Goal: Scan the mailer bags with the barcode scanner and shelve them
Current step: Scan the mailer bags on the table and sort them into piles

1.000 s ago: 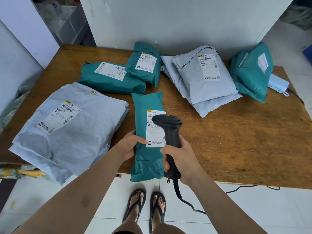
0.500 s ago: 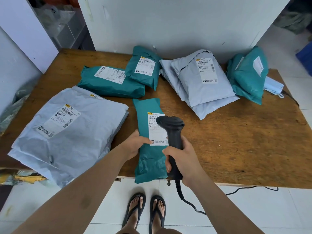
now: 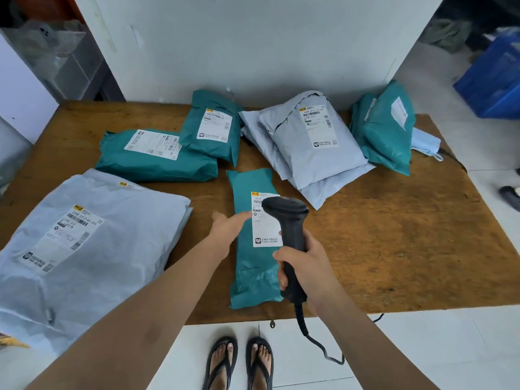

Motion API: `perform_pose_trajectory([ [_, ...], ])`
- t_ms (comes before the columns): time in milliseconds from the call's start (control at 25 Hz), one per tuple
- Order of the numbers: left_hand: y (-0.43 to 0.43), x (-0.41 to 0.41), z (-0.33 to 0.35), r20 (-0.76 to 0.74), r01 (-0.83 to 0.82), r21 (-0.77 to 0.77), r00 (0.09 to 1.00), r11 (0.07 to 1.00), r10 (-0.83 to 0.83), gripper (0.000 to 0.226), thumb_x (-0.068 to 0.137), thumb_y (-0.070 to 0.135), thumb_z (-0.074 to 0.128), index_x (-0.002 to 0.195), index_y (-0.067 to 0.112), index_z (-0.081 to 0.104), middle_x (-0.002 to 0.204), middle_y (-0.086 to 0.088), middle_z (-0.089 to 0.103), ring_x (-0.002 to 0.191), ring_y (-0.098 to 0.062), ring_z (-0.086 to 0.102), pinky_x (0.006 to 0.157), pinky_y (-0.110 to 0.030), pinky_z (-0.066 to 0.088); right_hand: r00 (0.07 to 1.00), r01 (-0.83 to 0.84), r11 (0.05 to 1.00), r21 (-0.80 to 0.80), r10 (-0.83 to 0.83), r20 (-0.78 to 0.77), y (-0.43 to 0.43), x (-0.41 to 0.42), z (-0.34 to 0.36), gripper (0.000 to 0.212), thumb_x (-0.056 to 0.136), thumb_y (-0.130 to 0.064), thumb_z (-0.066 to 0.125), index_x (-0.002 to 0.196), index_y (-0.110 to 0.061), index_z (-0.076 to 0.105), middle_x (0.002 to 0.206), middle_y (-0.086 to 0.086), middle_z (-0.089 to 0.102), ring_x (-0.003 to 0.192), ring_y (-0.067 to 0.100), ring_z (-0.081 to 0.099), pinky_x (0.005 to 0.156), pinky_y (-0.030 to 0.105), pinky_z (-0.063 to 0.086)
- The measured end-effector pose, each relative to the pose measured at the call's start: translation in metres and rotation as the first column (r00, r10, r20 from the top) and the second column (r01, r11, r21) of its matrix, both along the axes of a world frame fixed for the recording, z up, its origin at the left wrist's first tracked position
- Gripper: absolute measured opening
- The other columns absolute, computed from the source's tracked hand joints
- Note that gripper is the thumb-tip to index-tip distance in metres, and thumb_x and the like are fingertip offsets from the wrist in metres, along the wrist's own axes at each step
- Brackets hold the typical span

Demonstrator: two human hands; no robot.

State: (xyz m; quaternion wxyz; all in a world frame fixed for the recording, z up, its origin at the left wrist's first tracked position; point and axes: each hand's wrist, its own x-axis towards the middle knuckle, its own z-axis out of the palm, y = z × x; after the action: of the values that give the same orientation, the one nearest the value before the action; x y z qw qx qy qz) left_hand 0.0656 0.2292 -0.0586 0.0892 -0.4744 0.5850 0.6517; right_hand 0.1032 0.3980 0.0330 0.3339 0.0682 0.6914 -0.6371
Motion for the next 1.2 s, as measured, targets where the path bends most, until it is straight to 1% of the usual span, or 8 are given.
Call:
perform_pose_trajectory([
  [120, -0.043, -0.029, 0.007, -0.112, -0.351, -0.124, 0.934, 0.928, 0.338, 0.078, 0.068, 0.049, 0.07, 0.125, 0.001, 0.051, 0.123, -0.016, 0.06, 0.114, -0.035, 0.057, 0.098, -0.043, 0.047, 1.0, 0.023, 0.999, -0.034, -0.022, 0.01, -0.006, -0.013, 0.0, 0.022, 0.085, 0.0, 0.058, 0.102, -0.012, 0.05, 0.056, 0.01, 0.045, 0.041, 0.021, 0.039, 0.046, 0.029, 0.039],
  [240, -0.084, -0.069, 0.031, -0.207, -0.405, -0.054, 0.899, 0.913, 0.387, 0.061, 0.076, 0.042, 0.073, 0.119, 0.007, 0.049, 0.107, -0.013, 0.059, 0.098, -0.029, 0.062, 0.088, -0.041, 0.055, 1.0, 0.017, 0.999, -0.036, -0.017, 0.01, -0.015, -0.025, 0.002, 0.025, 0.084, -0.001, 0.06, 0.105, -0.011, 0.05, 0.055, 0.011, 0.045, 0.04, 0.021, 0.039, 0.048, 0.032, 0.038],
  [400, -0.121, -0.12, 0.042, -0.106, -0.395, 0.165, 0.904, 0.904, 0.414, 0.071, 0.078, 0.041, 0.074, 0.135, 0.017, 0.039, 0.113, -0.014, 0.054, 0.096, -0.029, 0.06, 0.078, -0.042, 0.056, 1.0, 0.026, 0.999, -0.043, -0.027, -0.008, -0.028, -0.042, 0.007, 0.024, 0.085, -0.002, 0.059, 0.105, -0.015, 0.053, 0.051, 0.006, 0.048, 0.039, 0.019, 0.04, 0.049, 0.032, 0.039],
  [520, -0.135, -0.134, 0.027, -0.049, -0.378, 0.188, 0.918, 0.907, 0.393, 0.059, 0.085, 0.033, 0.069, 0.135, 0.018, 0.042, 0.122, -0.009, 0.057, 0.106, -0.024, 0.061, 0.075, -0.037, 0.054, 0.998, 0.056, 0.998, -0.043, -0.056, -0.006, -0.03, -0.049, 0.009, 0.024, 0.085, -0.003, 0.059, 0.105, -0.016, 0.054, 0.054, 0.004, 0.051, 0.04, 0.018, 0.041, 0.049, 0.031, 0.041],
  [720, -0.141, -0.132, 0.024, -0.27, -0.374, 0.234, 0.862, 0.898, 0.429, 0.041, 0.092, 0.007, 0.055, 0.131, 0.013, 0.045, 0.127, -0.015, 0.059, 0.105, -0.028, 0.062, 0.059, -0.036, 0.055, 0.998, 0.07, 0.997, -0.042, -0.07, 0.004, -0.031, -0.054, 0.011, 0.026, 0.085, -0.003, 0.06, 0.108, -0.01, 0.053, 0.057, 0.007, 0.051, 0.039, 0.017, 0.042, 0.048, 0.031, 0.041],
  [960, -0.097, -0.063, 0.066, -0.454, -0.219, 0.6, 0.698, 0.769, 0.553, 0.036, 0.093, -0.008, 0.035, 0.121, 0.007, 0.052, 0.108, -0.012, 0.066, 0.099, -0.028, 0.064, 0.084, -0.047, 0.056, 0.996, 0.085, 0.991, -0.103, -0.087, -0.017, -0.032, -0.051, 0.012, 0.018, 0.086, -0.002, 0.059, 0.1, -0.01, 0.052, 0.057, 0.008, 0.049, 0.041, 0.02, 0.041, 0.049, 0.03, 0.04],
  [1080, -0.069, -0.007, 0.071, -0.429, -0.202, 0.723, 0.619, 0.66, 0.658, 0.049, 0.089, -0.012, 0.028, 0.11, 0.012, 0.064, 0.108, -0.009, 0.071, 0.102, -0.029, 0.066, 0.077, -0.047, 0.059, 0.993, 0.095, 0.984, -0.152, -0.105, -0.06, -0.027, -0.045, 0.019, 0.015, 0.087, 0.0, 0.058, 0.095, -0.011, 0.053, 0.052, 0.008, 0.048, 0.04, 0.02, 0.041, 0.049, 0.03, 0.04],
  [1200, -0.036, 0.036, 0.071, -0.405, -0.15, 0.773, 0.631, 0.617, 0.661, 0.053, 0.078, -0.014, 0.032, 0.091, 0.011, 0.077, 0.104, -0.009, 0.074, 0.093, -0.027, 0.072, 0.076, -0.046, 0.059, 0.991, 0.094, 0.974, -0.206, -0.112, -0.075, -0.019, -0.034, 0.025, 0.014, 0.088, 0.003, 0.056, 0.091, -0.009, 0.05, 0.047, 0.01, 0.045, 0.038, 0.02, 0.038, 0.047, 0.03, 0.039],
])
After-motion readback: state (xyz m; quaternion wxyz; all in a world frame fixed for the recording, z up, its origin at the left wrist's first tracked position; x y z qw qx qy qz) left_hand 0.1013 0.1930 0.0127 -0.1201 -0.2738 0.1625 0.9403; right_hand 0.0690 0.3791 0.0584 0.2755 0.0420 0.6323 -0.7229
